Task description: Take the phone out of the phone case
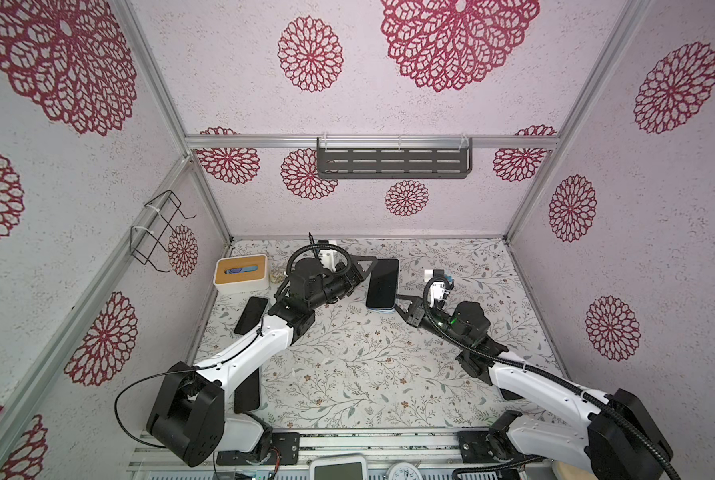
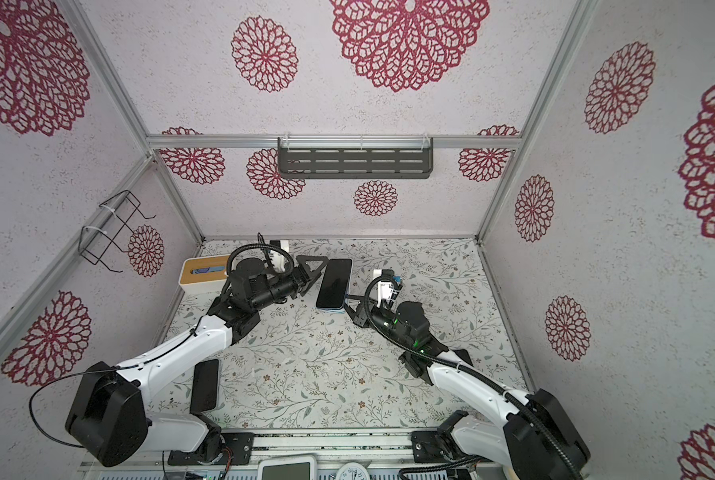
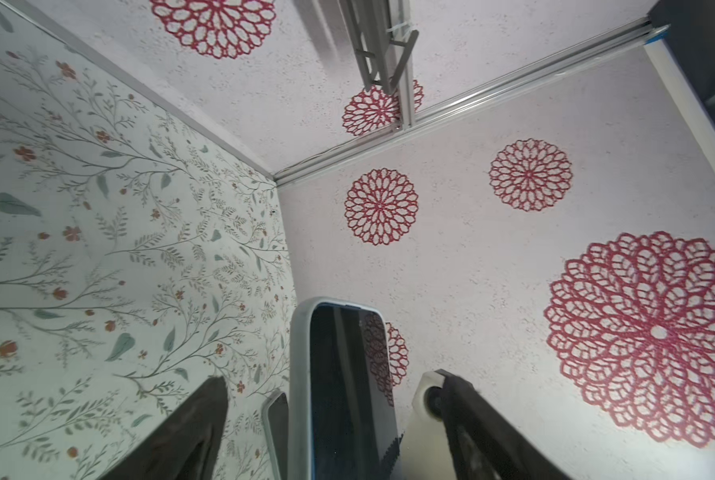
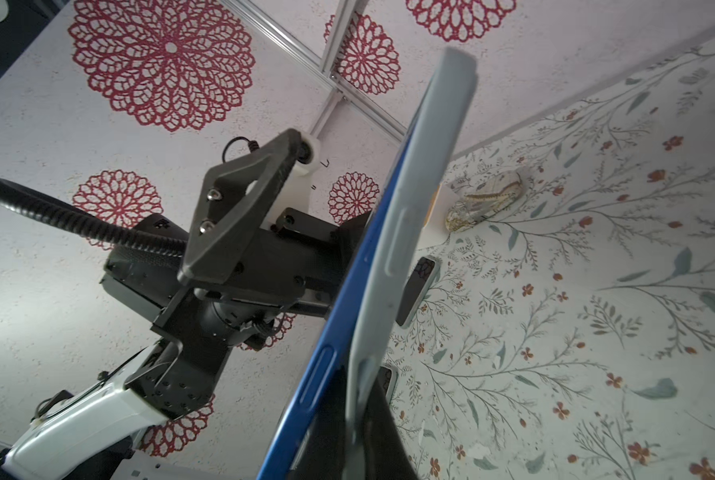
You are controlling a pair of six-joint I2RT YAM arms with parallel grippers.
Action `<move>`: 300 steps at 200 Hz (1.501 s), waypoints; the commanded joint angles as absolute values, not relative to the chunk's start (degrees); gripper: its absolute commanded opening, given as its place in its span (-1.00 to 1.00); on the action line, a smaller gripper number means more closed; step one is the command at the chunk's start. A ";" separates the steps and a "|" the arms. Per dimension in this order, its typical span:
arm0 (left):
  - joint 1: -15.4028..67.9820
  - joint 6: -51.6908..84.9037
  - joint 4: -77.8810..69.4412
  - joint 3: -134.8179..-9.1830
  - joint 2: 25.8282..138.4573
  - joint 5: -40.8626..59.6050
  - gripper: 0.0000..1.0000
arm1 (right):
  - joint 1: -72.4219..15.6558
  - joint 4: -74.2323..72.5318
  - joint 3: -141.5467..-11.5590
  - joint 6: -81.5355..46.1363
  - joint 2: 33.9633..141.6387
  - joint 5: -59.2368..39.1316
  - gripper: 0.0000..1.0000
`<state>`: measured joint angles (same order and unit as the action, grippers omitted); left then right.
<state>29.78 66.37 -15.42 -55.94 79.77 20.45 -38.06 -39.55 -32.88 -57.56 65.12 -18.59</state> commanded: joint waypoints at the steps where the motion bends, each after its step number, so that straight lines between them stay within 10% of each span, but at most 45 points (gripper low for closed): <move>1: 30.58 56.68 -6.52 -59.42 78.74 18.44 0.75 | -37.51 -39.64 -32.95 -58.67 63.18 -15.99 -1.00; 147: 56.91 -4.46 23.03 -63.98 71.72 -12.56 0.80 | -34.89 -40.76 -29.88 -61.17 64.23 -17.68 -1.00; 300: 59.15 -16.16 18.51 -66.10 78.13 -17.99 0.34 | -35.16 -43.94 -28.56 -62.05 65.06 -19.06 -1.00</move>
<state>58.98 -15.00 20.60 -64.99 80.88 -21.41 -35.22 -37.50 -28.47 -61.60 65.67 -18.22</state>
